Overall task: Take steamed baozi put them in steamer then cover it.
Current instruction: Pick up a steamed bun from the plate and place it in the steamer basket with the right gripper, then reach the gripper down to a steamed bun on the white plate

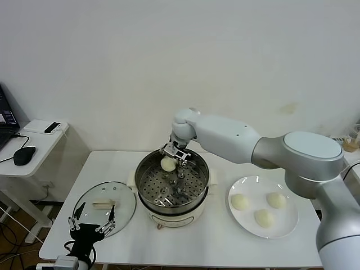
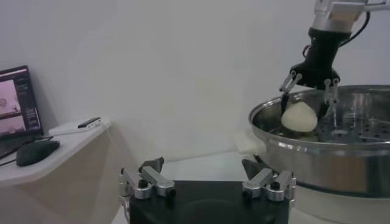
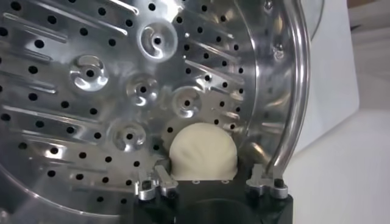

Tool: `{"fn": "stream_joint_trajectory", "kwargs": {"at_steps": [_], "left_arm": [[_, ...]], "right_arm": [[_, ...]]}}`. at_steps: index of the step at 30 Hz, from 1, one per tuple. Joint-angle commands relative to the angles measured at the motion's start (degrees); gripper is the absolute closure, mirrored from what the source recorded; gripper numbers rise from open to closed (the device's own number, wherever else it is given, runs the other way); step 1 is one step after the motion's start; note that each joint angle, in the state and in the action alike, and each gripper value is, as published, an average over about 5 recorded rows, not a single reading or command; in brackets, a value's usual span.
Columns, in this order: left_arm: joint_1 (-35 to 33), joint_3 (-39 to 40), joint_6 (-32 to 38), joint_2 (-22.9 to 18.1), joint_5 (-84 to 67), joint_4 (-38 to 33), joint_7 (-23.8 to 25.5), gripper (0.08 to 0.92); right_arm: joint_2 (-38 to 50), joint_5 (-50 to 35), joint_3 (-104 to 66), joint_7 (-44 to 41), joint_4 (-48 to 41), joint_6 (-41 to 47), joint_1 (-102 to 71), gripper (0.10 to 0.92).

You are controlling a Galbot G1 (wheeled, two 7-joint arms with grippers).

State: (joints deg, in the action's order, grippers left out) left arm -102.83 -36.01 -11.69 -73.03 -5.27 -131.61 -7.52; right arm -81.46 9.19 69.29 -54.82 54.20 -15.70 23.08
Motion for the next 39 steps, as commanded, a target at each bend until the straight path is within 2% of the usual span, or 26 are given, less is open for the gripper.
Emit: {"fn": "stream_joint_trajectory", "kwargs": {"at_steps": [1,4,12,17,20,30,34,39], "left_arm": [[-0.26,-0.05,-0.17,-0.02,0.03,-0.77,-0.10,0.177],[-0.48,-0.08,-0.20,-0.03,-0.04,-0.89,-0.10,0.177],[-0.67,0.11,-0.27,0.20,-0.11,-1.65,-0.01,0.177],[-0.19,-0.19,-0.56,0.99,-0.55,-1.94,0.08,0.177],[0.45,-0.40,-0.82,1.47,-1.05,-1.93,0.14,0.177],[2.28,-0.91,-1.28,3.43,-2.45,-1.32,0.30,0.177],[2.66,-0.66,-1.41,3.68,-2.27,-1.19,0.29,0.177],[2.63,-0.45,-1.45,3.48,-1.89,-1.22,0.24,0.177]], "right_arm": [[0.05,-0.48,0.45,-0.79,0.50,-0.33,0.82,0.242],[2.27,-5.00,0.54,-4.53,4.58,4.52,3.20,0.208],[11.02,-14.49,-1.61,-10.12,16.84,20.51,10.48,0.202],[21.93,-17.72,-3.45,-10.90,25.57,31.50,13.24,0.203],[29.35,-17.91,-4.84,-10.57,29.54,35.19,13.31,0.203],[53.11,-11.71,-6.72,-8.44,40.49,38.23,1.83,0.203],[57.11,-8.94,-11.76,-7.40,42.92,38.00,-7.54,0.203],[58.09,-6.19,-18.91,-6.09,43.24,37.93,-19.34,0.203]]}}
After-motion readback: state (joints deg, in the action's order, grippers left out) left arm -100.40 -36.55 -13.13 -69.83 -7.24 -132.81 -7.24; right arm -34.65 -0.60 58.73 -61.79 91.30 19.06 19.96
